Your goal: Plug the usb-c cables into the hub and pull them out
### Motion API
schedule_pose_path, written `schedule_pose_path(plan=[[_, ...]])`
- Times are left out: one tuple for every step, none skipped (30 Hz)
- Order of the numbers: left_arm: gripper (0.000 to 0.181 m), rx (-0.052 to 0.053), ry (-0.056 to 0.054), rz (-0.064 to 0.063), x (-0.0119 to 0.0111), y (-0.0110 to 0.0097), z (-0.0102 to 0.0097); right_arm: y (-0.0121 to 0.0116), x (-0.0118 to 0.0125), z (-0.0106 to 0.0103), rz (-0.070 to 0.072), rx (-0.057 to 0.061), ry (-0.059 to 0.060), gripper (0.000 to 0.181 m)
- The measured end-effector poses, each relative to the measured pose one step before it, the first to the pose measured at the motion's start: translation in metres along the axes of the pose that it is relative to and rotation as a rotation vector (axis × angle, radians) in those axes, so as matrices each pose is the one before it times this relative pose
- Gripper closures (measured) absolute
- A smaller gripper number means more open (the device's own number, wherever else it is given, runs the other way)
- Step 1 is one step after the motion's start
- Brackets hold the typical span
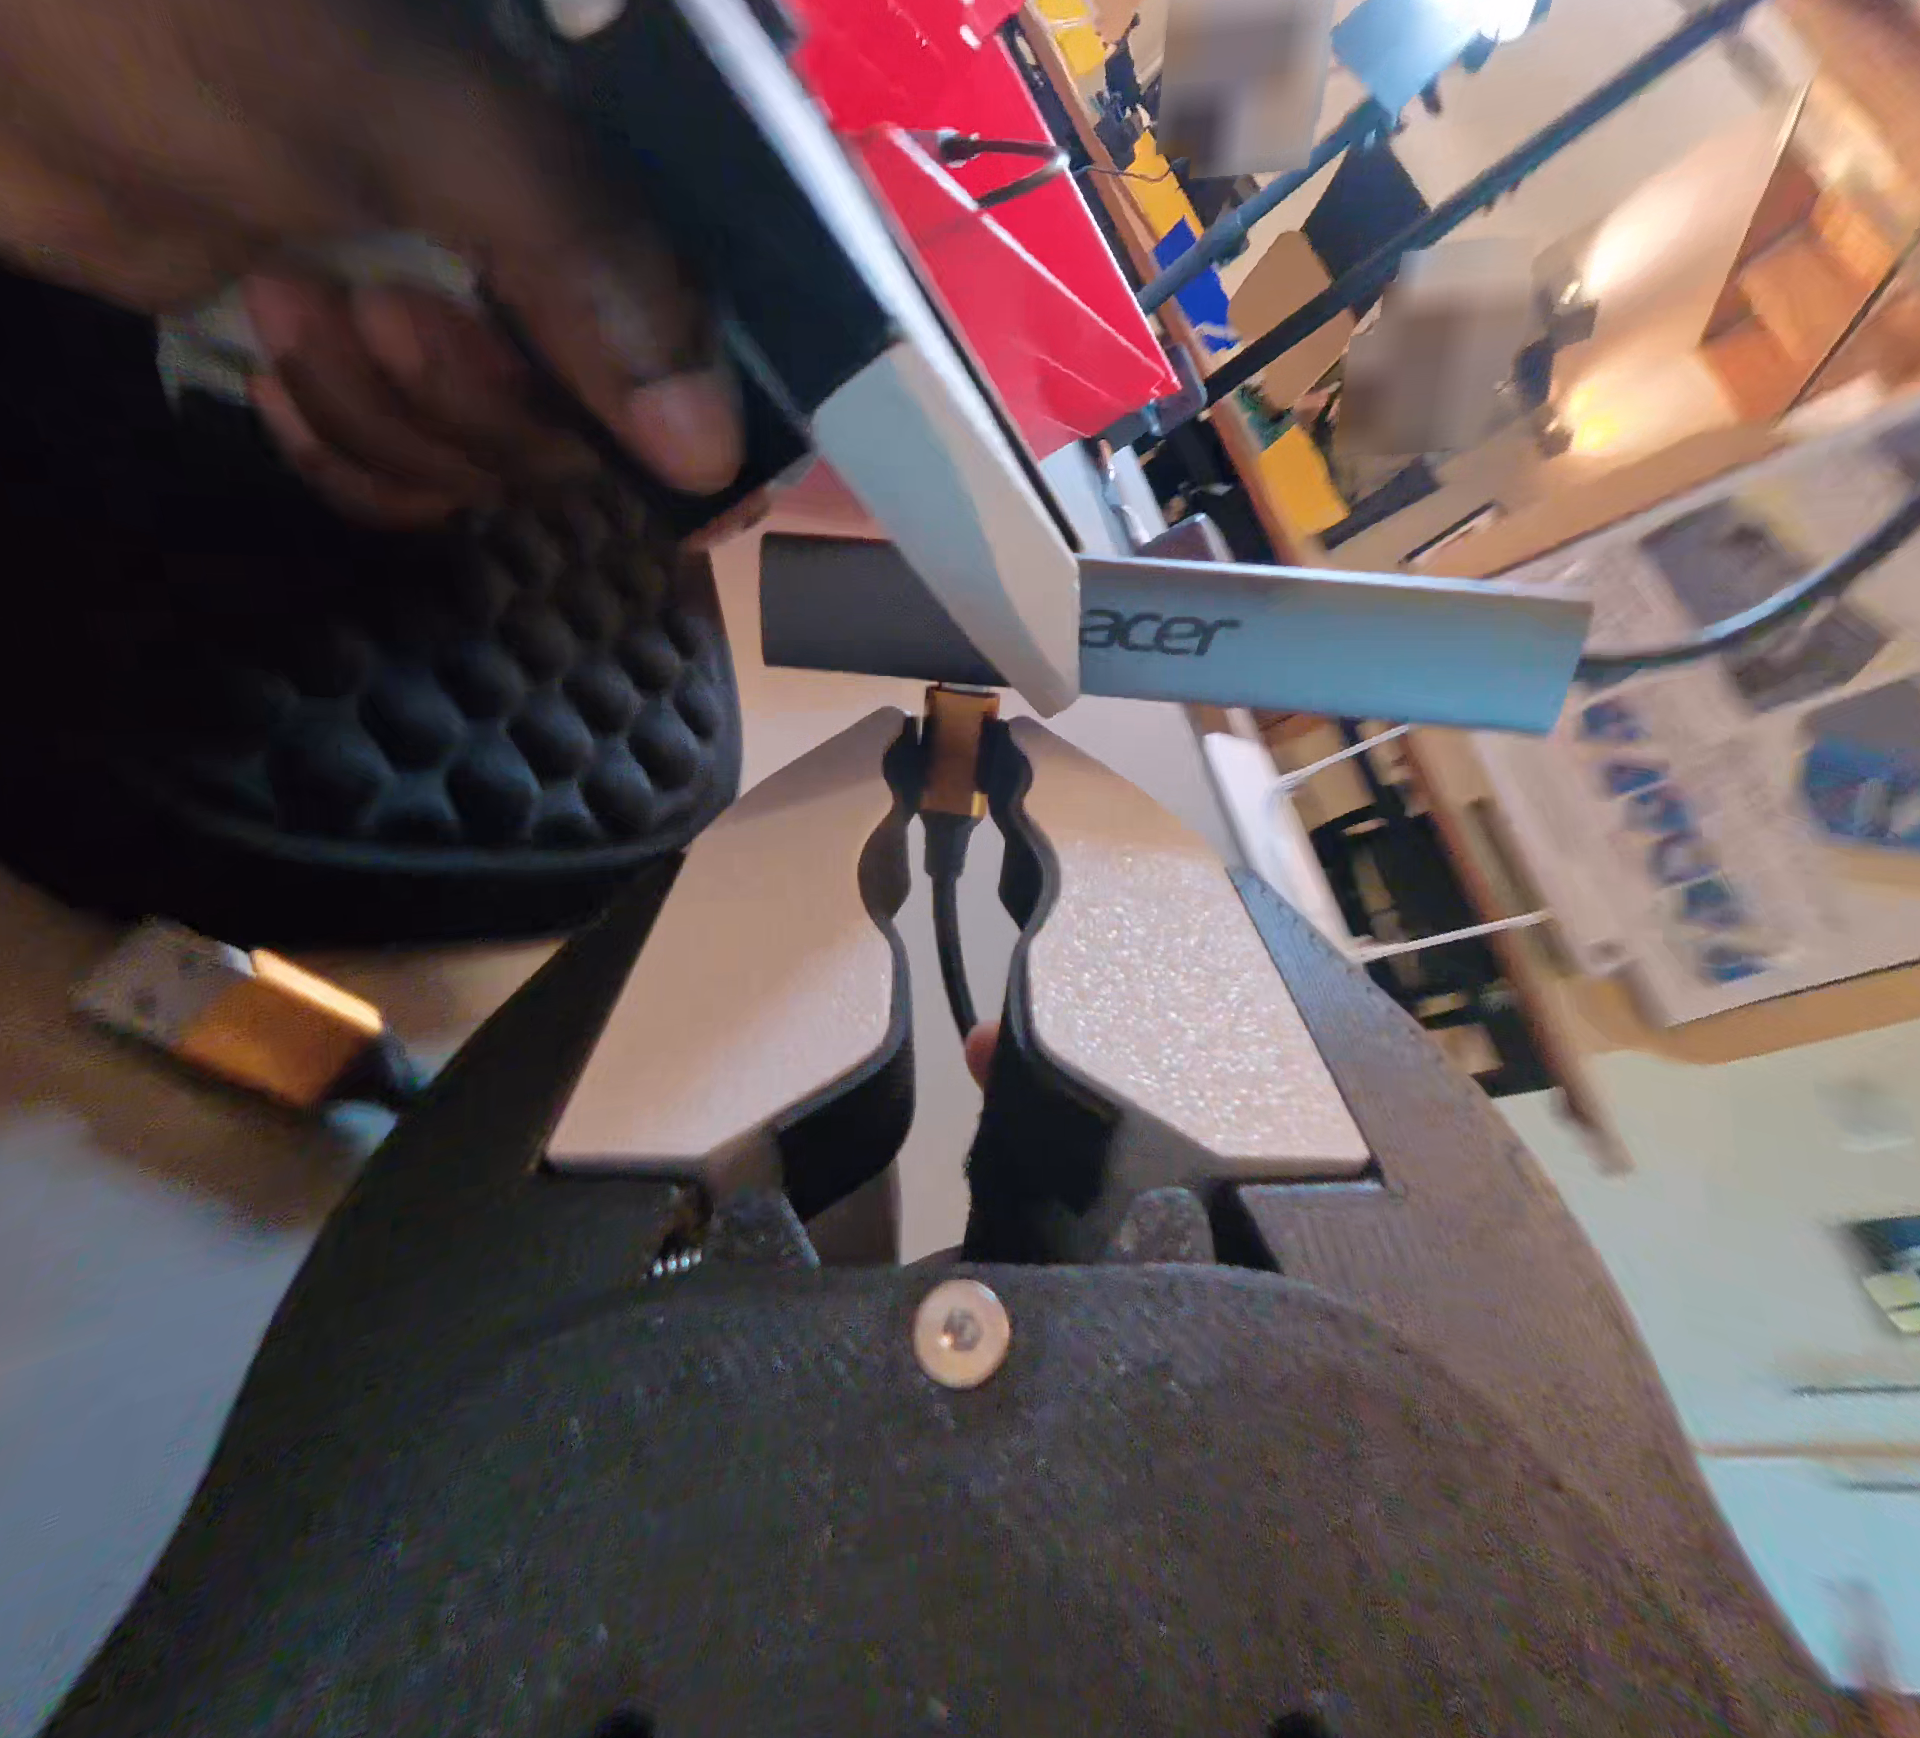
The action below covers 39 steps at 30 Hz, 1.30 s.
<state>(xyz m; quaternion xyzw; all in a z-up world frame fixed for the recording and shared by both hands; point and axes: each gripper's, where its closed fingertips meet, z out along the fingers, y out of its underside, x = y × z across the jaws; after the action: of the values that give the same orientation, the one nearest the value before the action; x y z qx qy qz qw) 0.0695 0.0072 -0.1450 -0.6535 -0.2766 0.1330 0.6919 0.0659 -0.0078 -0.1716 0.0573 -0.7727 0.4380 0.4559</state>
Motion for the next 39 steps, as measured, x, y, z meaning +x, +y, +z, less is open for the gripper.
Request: schedule_pose_path(plan=[[0.173, -0.0276, 0.0248, -0.006, 0.00233, 0.00355, 0.00144, 0.00383, -0.00001, -0.00267, -0.1079, -0.0108, 0.0053, 0.168], [0.173, -0.0484, 0.0209, 0.0018, 0.00231, 0.00585, 0.0034, 0.00607, 0.00044, -0.00294, -0.1013, -0.0141, -0.0073, 0.169], [0.172, -0.0457, 0.0111, 0.0085, 0.00184, 0.00533, 0.00426, 0.00622, 0.00072, -0.00271, -0.076, -0.0071, -0.0156, 0.169], [0.171, -0.04, 0.0077, 0.0108, 0.0017, 0.00531, 0.00367, 0.00472, -0.00013, -0.00225, -0.0344, 0.0007, -0.0215, 0.168], [0.171, -0.0231, 0.0014, 0.0082, 0.00106, 0.00183, 0.00296, 0.0024, -0.00054, -0.00175, -0.0025, 0.0055, -0.0171, 0.168], [0.171, -0.0098, 0.001, 0.0073, 0.00138, 0.00041, 0.00145, 0.0004, -0.00019, -0.00134, -0.0017, 0.0054, -0.0026, 0.168], [0.171, 0.0019, -0.0002, 0.0067, 0.00139, -0.00062, 0.00019, -0.00036, 0.00045, -0.00079, -0.0092, -0.0009, 0.0117, 0.168], [0.171, 0.0052, -0.004, 0.005, 0.00012, -0.00064, 0.00004, -0.0004, 0.00031, -0.00004, -0.0005, -0.0061, 0.0132, 0.168], [0.171, 0.0043, -0.0031, 0.0009, 0.00002, -0.00032, 0.00004, -0.00039, 0.00003, 0.00007, 0.0076, -0.0037, 0.0113, 0.168], [0.172, 0.0039, 0.0011, -0.002, 0.00055, -0.00044, 0.00014, -0.00047, 0.00006, 0.00002, 0.0043, 0.0023, 0.0104, 0.168], [0.171, 0.0012, 0.0042, -0.0041, 0.0009, -0.0002, 0.00039, -0.00038, -0.00038, -0.00011, 0.0054, 0.0019, 0.0068, 0.168], [0.171, -0.0006, 0.0052, -0.0049, 0.00071, 0.00013, 0.00048, -0.00037, -0.00065, -0.00008, 0.0089, -0.0004, 0.0038, 0.168], [0.171, 0.0032, 0.0062, -0.0055, 0.00089, -0.00026, 0.00018, -0.00097, -0.00014, -0.00004, 0.014, 0.0002, 0.0061, 0.169], [0.171, 0.01, 0.0045, -0.0053, 0.00059, -0.00154, -0.00014, -0.00156, 0.00002, 0.00013, 0.0166, 0.0011, 0.0085, 0.169], [0.171, 0.0127, -0.0002, -0.0031, 0.00068, -0.00122, -0.0006, -0.00185, 0.00028, 0.00034, 0.0137, 0.0007, 0.0082, 0.169], [0.171, 0.0123, -0.0033, 0.006, 0.00114, -0.00141, -0.00054, -0.00207, -0.00001, 0.00033, 0.0157, 0.0026, 0.0039, 0.169], [0.171, 0.0088, -0.0061, 0.0056, 0.00079, -0.00091, -0.00057, -0.00093, 0.0003, 0.00052, 0.0205, -0.0006, 0.0006, 0.169], [0.171, 0.007, -0.0037, -0.0024, -0.00003, -0.00102, 0.00011, -0.00084, 0.00036, 0.00061, 0.0225, 0.0037, -0.0052, 0.169], [0.171, 0.008, 0.0029, -0.0065, 0.00056, -0.00097, -0.00054, -0.00129, 0.00027, 0.00039, 0.021, 0.0081, -0.0074, 0.169], [0.171, 0.0109, 0.0041, -0.0072, 0.00044, -0.0013, -0.0005, -0.00121, 0.0005, 0.0004, 0.0126, 0.0064, -0.0047, 0.169], [0.171, 0.004, 0.0024, -0.008, 0.00012, -0.00072, -0.00033, -0.00042, 0.00021, 0.00066, -0.0018, 0.0005, -0.0025, 0.169], [0.171, 0.0007, -0.0007, -0.0045, -0.00008, -0.00014, -0.00012, 0.00018, 0.00043, 0.00043, -0.0184, 0.0004, -0.0004, 0.169], [0.171, 0.0016, -0.001, 0.0021, 0.00051, -0.0001, -0.00032, 0.0, 0.00096, -0.00036, -0.0341, 0.0076, 0.0021, 0.169], [0.171, 0.002, -0.0003, 0.0054, 0.00078, -0.00017, -0.00018, 0.00083, 0.00166, -0.00048, -0.0495, 0.0065, 0.0059, 0.168], [0.171, -0.0072, -0.0025, 0.0, -0.00019, 0.00095, 0.00078, 0.00204, 0.00095, 0.00019, -0.0541, -0.0013, 0.0046, 0.168], [0.171, -0.0112, 0.0001, -0.0087, -0.00082, 0.00128, 0.00091, 0.00212, 0.0003, 0.0007, -0.0463, -0.0006, 0.003, 0.168], [0.171, -0.0081, 0.0052, -0.0134, -0.00097, 0.00102, 0.00086, 0.0015, 0.00006, 0.00048, -0.0271, 0.0048, -0.0002, 0.168], [0.172, -0.0072, 0.0051, -0.0117, -0.00101, 0.00094, 0.0005, 0.00108, -0.00047, 0.00033, -0.0007, 0.0048, -0.0095, 0.168], [0.172, -0.0051, -0.0009, -0.0028, -0.00087, 0.00066, 0.00026, 0.00091, -0.0002, 0.00037, 0.0242, 0.0026, -0.0153, 0.168], [0.171, -0.0045, -0.0057, 0.0041, -0.00068, 0.0003, 0.00016, 0.00111, 0.00002, 0.00032, 0.0353, 0.0003, -0.0097, 0.167], [0.171, -0.0019, -0.0101, 0.0046, -0.00131, 0.0002, 0.00001, 0.00103, 0.00012, 0.00071, 0.0476, -0.0048, 0.0013, 0.167], [0.171, -0.0028, -0.0126, 0.0052, -0.00164, 0.00036, -0.00041, 0.00069, -0.0006, 0.00075, 0.059, -0.0086, 0.0053, 0.167], [0.171, -0.0046, -0.0087, 0.006, -0.00124, 0.00057, -0.00041, 0.00053, -0.00162, -0.00001, 0.0422, -0.0108, 0.0056, 0.167], [0.171, -0.0125, 0.0047, 0.0, -0.00018, 0.00149, 0.00014, 0.00062, -0.00196, -0.0015, -0.0093, -0.0141, 0.0071, 0.167], [0.172, -0.0178, 0.0209, -0.0029, 0.00123, 0.00189, 0.00011, 0.00011, -0.00186, -0.00336, -0.0861, -0.0051, 0.013, 0.168], [0.172, -0.0201, 0.0294, -0.0035, 0.00232, 0.00287, 0.00049, -0.0001, -0.00173, -0.0044, -0.124, 0.0097, 0.013, 0.169], [0.172, -0.019, 0.0263, 0.0036, 0.00255, 0.00301, 0.00106, 0.00035, -0.00199, -0.00412, -0.0826, 0.0103, -0.0042, 0.169], [0.172, -0.0231, 0.0159, 0.0115, 0.00203, 0.00313, 0.00171, 0.00108, -0.00176, -0.00387, -0.0439, 0.0073, -0.0196, 0.169], [0.172, -0.0183, 0.0102, 0.0133, 0.00156, 0.00221, 0.00164, 0.0013, 0.00001, -0.0029, -0.0183, 0.0041, -0.0189, 0.169]])
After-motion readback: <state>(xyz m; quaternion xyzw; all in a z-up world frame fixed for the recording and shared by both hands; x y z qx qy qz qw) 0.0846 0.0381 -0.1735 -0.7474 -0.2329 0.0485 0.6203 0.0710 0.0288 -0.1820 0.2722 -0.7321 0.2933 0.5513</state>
